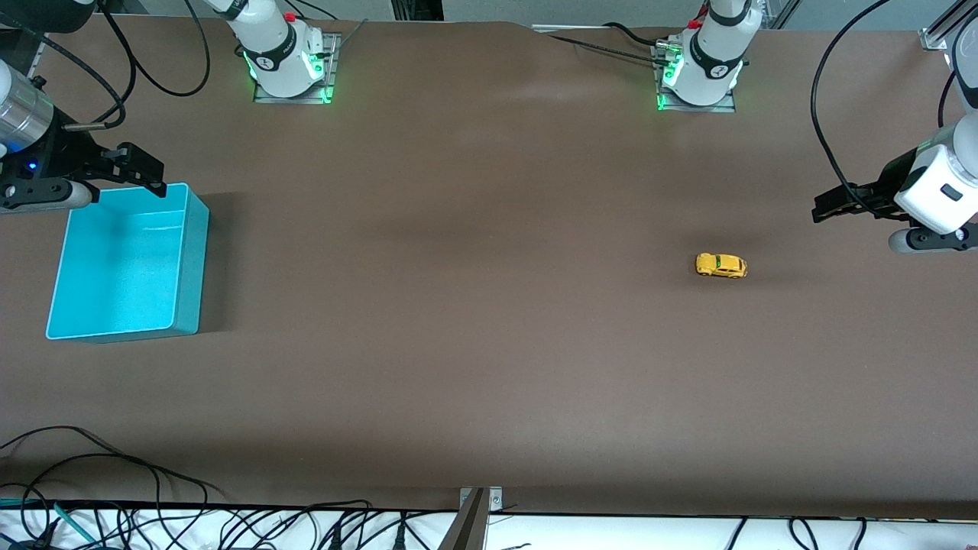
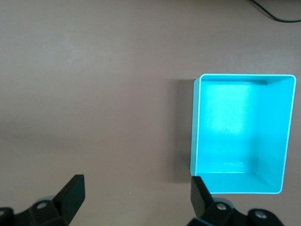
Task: Wind up and store yellow beetle car
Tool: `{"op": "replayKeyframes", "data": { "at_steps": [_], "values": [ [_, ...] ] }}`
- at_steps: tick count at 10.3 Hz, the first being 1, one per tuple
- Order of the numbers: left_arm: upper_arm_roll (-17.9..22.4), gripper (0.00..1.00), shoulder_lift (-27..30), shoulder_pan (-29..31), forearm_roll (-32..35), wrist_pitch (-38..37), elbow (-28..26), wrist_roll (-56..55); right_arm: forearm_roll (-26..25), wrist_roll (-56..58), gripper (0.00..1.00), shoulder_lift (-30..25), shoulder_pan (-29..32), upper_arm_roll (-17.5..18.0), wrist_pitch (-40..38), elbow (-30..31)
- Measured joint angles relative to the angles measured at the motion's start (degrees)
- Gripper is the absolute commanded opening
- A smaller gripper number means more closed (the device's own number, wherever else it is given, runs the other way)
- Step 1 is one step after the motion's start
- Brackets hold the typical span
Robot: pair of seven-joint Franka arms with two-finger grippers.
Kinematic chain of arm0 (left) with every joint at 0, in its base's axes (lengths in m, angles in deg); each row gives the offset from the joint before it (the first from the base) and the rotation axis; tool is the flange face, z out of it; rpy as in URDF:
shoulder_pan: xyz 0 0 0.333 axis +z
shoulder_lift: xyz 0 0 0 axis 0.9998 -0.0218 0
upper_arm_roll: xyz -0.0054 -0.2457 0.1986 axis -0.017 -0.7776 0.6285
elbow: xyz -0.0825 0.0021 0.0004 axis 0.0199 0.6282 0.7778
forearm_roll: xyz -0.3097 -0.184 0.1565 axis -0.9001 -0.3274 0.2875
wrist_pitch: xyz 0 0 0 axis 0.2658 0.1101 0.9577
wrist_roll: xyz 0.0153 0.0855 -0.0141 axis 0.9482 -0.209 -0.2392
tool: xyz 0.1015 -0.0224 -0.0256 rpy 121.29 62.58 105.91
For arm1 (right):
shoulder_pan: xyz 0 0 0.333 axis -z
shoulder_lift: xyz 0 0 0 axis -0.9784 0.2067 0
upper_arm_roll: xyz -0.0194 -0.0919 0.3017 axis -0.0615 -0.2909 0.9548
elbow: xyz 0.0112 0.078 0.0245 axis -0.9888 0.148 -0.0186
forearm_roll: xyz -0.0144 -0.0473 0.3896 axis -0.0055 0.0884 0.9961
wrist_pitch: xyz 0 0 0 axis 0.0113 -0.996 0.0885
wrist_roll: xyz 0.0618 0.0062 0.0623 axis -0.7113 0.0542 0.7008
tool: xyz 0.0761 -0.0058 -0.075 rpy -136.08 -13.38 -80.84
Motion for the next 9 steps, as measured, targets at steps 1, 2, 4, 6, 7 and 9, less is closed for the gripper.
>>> {"op": "replayKeyframes", "data": {
  "at_steps": [1,2,4,6,7,9],
  "values": [
    [0.00,1.00,-0.11,0.00,0.00,0.00,0.00,0.00,0.00,0.00,1.00,0.00,0.00,0.00,0.00,0.00],
    [0.00,1.00,-0.15,0.00,0.00,0.00,0.00,0.00,0.00,0.01,1.00,0.00,0.00,0.00,0.00,0.00],
    [0.02,1.00,-0.16,0.02,0.00,-0.06,0.00,0.00,0.00,0.02,1.00,0.00,0.00,0.00,0.00,0.00],
    [0.05,1.00,-0.23,0.10,0.00,-0.14,0.00,0.00,0.00,0.05,1.00,0.02,0.00,0.00,0.00,0.00],
    [0.05,1.00,-0.29,0.13,0.00,-0.15,0.00,0.00,0.01,0.08,1.00,0.11,0.00,0.00,0.00,0.00],
    [0.05,1.00,-0.52,0.16,0.00,-0.19,0.00,-0.01,0.02,0.09,1.00,0.46,0.00,-0.01,0.00,0.00]
  ]
}}
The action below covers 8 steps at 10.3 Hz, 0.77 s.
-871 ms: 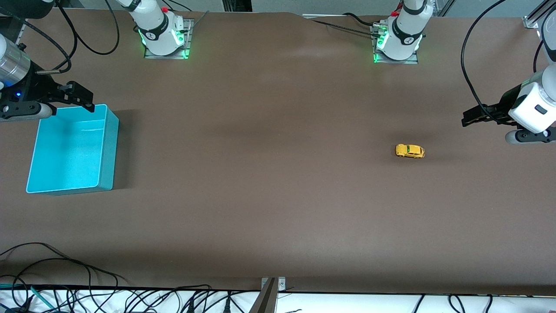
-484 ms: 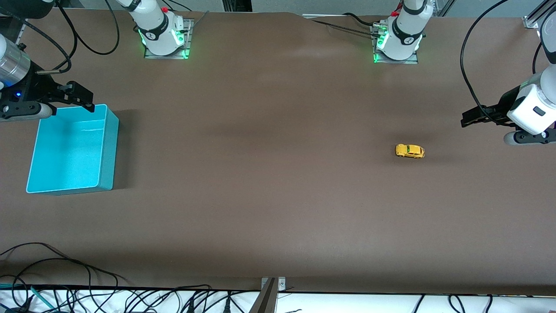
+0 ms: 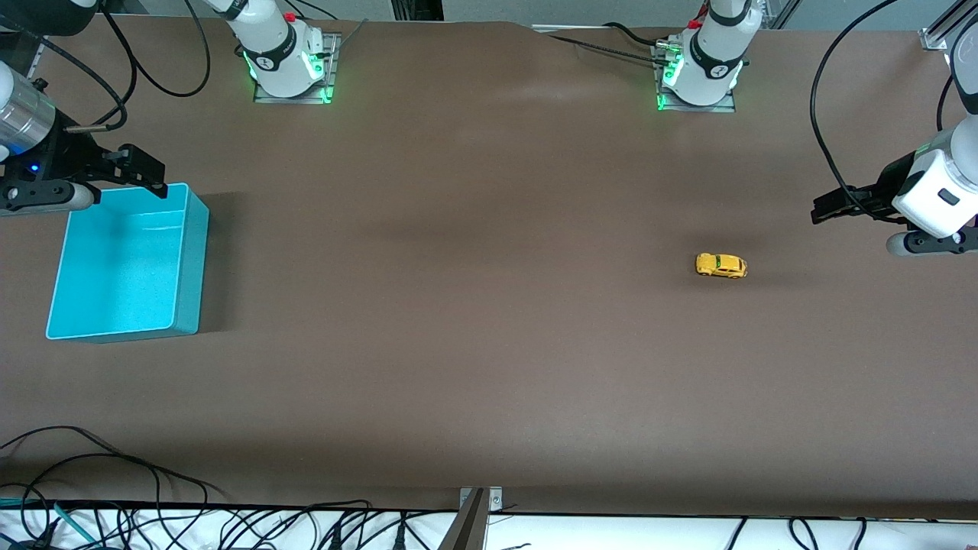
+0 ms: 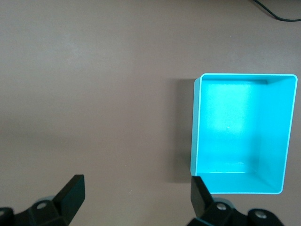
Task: Wind up and store yellow beetle car
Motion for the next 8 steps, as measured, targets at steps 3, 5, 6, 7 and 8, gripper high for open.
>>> {"op": "replayKeyframes", "data": {
  "at_steps": [3,5,6,7,8],
  "values": [
    [0.01,1.00,-0.37,0.01,0.00,-0.10,0.00,-0.08,0.01,0.01,1.00,0.21,0.01,-0.37,0.00,0.00],
    [0.01,1.00,-0.40,0.01,0.00,-0.12,0.00,-0.08,0.10,0.01,1.00,0.23,0.01,-0.49,0.00,0.00],
    [0.01,1.00,-0.40,0.01,0.00,-0.12,0.00,-0.09,0.27,0.01,1.00,0.23,0.02,-0.65,0.00,0.00],
    [0.01,1.00,-0.43,0.01,0.00,-0.13,0.00,-0.11,0.52,0.01,1.00,0.24,0.03,-0.94,0.00,0.00],
    [0.01,1.00,-0.50,0.01,0.00,-0.14,0.00,-0.11,0.69,0.02,1.00,0.24,0.04,-1.12,0.00,0.00]
  ]
}}
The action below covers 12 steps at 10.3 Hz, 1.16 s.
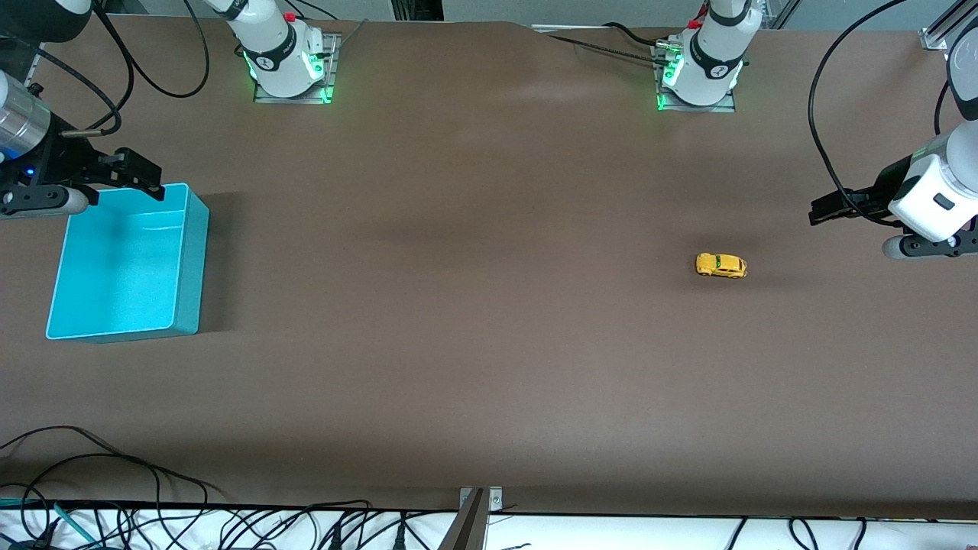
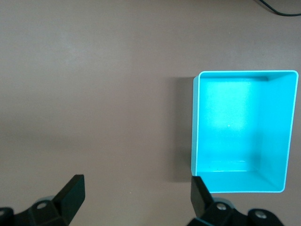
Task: Wind up and store yellow beetle car
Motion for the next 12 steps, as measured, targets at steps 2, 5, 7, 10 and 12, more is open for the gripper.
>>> {"op": "replayKeyframes", "data": {
  "at_steps": [2,5,7,10,12],
  "values": [
    [0.00,1.00,-0.22,0.00,0.00,-0.01,0.00,0.00,0.08,0.00,1.00,0.00,0.00,-0.02,0.00,0.00],
    [0.00,1.00,-0.37,0.00,0.00,-0.01,0.00,-0.49,0.11,0.00,1.00,0.00,0.00,-0.03,0.00,0.00],
    [0.00,1.00,-0.38,0.00,0.00,-0.01,0.00,-0.61,0.12,0.00,1.00,0.00,0.00,-0.04,0.00,0.00],
    [0.00,1.00,-0.43,0.01,0.00,-0.01,0.00,-0.67,0.12,0.00,1.00,0.00,0.00,-0.11,0.00,0.00],
    [0.00,1.00,-0.51,0.01,0.00,-0.01,0.00,-0.68,0.12,0.00,1.00,0.01,0.00,-0.12,0.00,0.00]
  ]
}}
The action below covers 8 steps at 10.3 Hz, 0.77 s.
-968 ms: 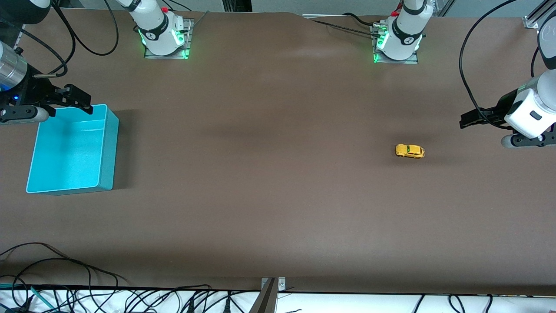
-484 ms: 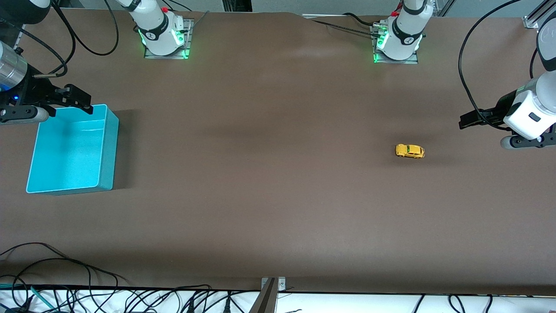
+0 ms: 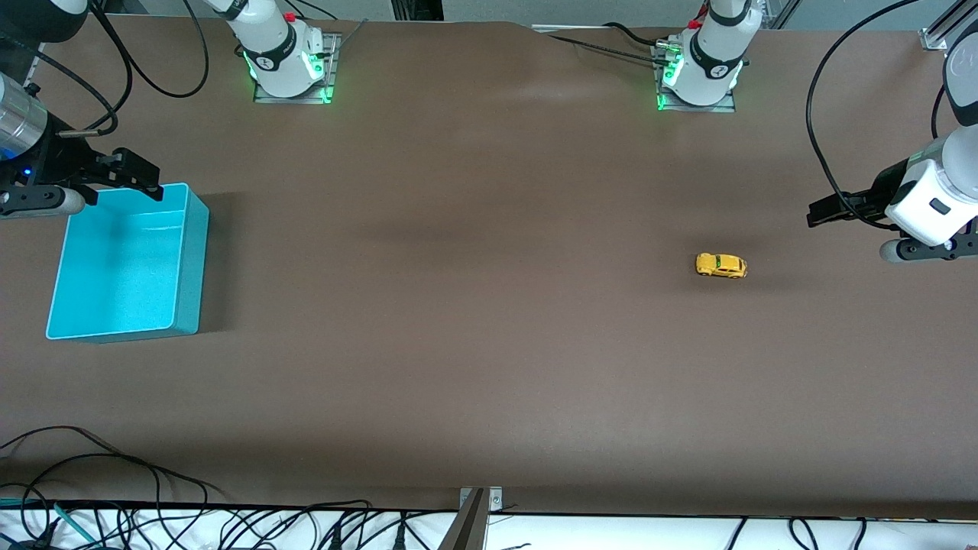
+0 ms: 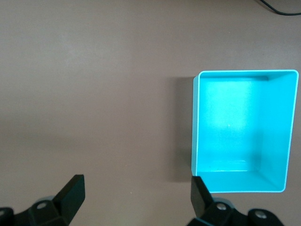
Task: Wind up and store yellow beetle car
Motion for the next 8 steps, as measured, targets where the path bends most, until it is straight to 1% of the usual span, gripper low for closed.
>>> {"op": "replayKeyframes", "data": {
  "at_steps": [4,6,8],
  "values": [
    [0.00,1.00,-0.13,0.01,0.00,-0.18,-0.03,-0.54,0.00,0.00,1.00,0.00,0.00,0.00,0.00,0.00],
    [0.01,1.00,-0.65,0.04,0.00,-0.37,-0.36,-6.32,0.01,0.00,1.00,0.00,0.00,-0.01,0.00,0.00],
    [0.00,1.00,-2.22,0.06,-0.01,-0.38,-0.51,-16.18,0.01,0.00,1.00,0.00,0.00,-0.01,0.00,0.00]
  ]
}}
